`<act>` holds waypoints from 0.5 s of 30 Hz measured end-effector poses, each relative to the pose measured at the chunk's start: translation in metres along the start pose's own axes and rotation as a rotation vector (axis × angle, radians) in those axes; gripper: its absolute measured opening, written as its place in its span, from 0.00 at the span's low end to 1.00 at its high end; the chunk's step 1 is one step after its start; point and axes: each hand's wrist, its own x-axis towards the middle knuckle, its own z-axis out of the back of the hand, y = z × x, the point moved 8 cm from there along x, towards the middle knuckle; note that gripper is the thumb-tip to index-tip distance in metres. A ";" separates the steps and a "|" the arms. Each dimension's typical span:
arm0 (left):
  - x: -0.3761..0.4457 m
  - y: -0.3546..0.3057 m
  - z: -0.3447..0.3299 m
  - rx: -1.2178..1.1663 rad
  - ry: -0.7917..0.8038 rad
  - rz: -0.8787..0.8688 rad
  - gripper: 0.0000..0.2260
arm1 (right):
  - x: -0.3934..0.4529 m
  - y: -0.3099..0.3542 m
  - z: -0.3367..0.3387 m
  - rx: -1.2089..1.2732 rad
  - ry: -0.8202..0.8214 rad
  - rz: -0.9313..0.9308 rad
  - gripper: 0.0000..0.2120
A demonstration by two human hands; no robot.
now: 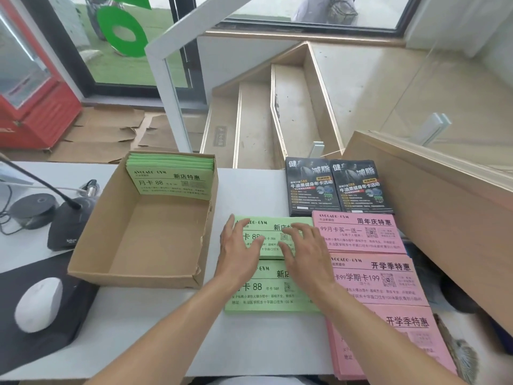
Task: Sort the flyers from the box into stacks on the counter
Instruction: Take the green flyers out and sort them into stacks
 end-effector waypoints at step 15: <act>0.022 0.029 0.193 -0.300 -0.447 -0.060 0.14 | 0.080 0.177 0.004 0.210 0.020 0.309 0.18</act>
